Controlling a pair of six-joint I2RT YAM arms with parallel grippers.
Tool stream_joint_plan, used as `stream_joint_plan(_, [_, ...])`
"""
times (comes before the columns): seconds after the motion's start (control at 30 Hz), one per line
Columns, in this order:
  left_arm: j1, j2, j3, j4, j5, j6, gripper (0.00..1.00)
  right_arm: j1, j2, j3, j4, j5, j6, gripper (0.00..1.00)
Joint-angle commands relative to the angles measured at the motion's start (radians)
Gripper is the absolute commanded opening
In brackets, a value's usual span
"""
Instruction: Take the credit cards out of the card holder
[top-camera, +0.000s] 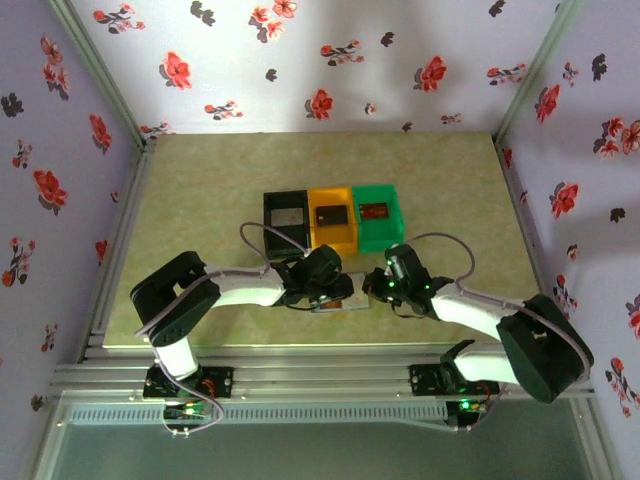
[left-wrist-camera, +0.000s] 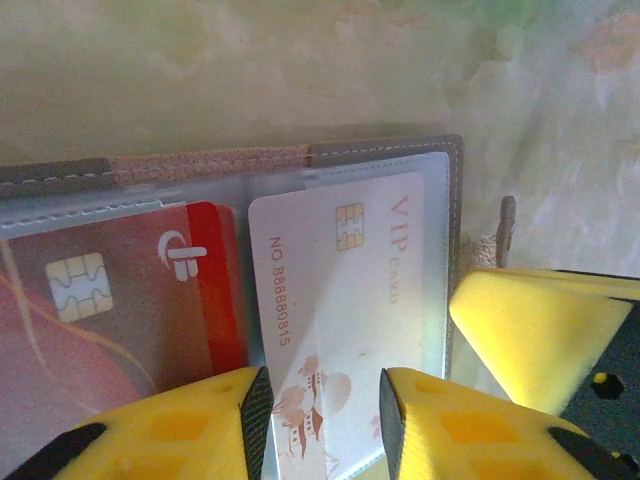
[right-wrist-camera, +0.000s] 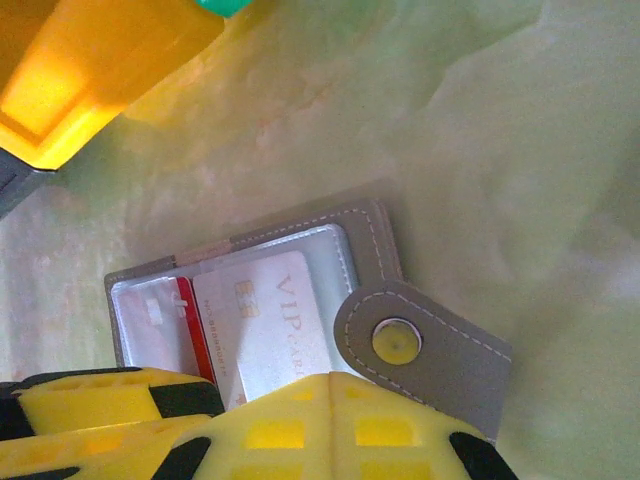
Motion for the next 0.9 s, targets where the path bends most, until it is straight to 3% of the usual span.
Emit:
stream_joint_plan(0.0, [-0.007, 0.023, 0.017, -0.012, -0.033, 0.031, 0.38, -0.012, -0.004, -0.006, -0.013, -0.005, -0.005, 0.0])
stream_joint_plan(0.87, [-0.011, 0.043, 0.022, -0.049, -0.047, 0.054, 0.38, -0.038, 0.076, -0.047, 0.042, -0.015, -0.016, 0.0])
